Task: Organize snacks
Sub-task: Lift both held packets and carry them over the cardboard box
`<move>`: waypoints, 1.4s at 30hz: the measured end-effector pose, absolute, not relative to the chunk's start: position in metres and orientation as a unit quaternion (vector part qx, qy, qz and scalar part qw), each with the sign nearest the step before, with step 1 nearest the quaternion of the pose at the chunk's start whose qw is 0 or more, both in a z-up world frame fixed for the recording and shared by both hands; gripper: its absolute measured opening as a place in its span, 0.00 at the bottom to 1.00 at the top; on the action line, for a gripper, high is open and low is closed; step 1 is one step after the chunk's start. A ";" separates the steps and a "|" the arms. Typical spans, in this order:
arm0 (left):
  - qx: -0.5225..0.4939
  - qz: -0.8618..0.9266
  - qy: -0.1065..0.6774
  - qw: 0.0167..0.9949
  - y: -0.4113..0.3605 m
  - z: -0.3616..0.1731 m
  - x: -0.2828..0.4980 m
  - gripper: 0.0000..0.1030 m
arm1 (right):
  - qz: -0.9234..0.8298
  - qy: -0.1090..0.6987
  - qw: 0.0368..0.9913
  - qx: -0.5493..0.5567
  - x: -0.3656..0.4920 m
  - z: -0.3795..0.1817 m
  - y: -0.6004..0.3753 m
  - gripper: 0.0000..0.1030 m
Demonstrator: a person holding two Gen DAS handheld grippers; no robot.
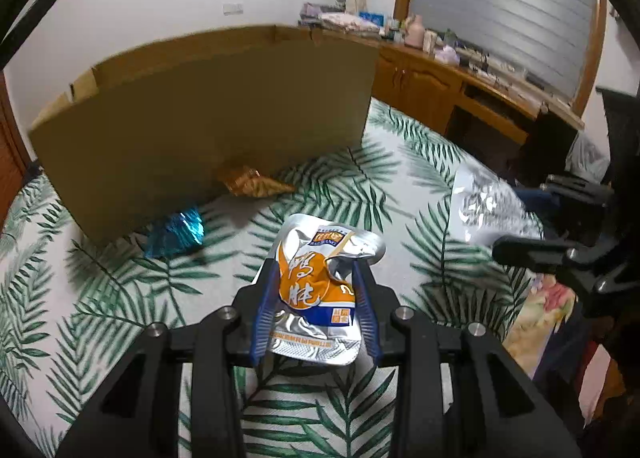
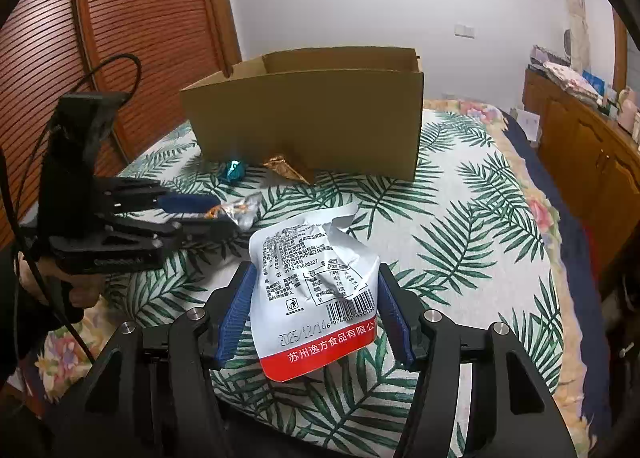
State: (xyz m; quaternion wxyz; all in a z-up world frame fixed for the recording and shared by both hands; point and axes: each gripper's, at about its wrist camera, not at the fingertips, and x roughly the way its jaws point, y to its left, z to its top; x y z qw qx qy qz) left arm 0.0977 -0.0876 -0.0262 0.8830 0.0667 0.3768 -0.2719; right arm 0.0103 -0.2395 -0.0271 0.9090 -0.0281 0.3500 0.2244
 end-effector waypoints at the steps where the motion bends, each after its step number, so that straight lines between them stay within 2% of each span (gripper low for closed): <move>1: 0.065 -0.272 0.373 0.885 -0.087 -0.023 0.098 0.34 | 0.225 0.349 0.909 -0.028 0.010 -0.026 -0.239 0.59; 22: 0.026 -0.221 0.265 0.938 -0.057 0.048 0.102 0.35 | 0.230 0.294 0.927 -0.044 0.021 0.028 -0.230 0.59; 31: 0.022 -0.207 0.254 0.945 -0.048 0.059 0.116 0.35 | 0.237 0.276 0.930 -0.054 0.034 0.046 -0.221 0.59; 42: 0.020 -0.191 0.242 0.951 -0.039 0.072 0.171 0.35 | 0.250 0.254 0.932 -0.065 0.092 0.068 -0.202 0.59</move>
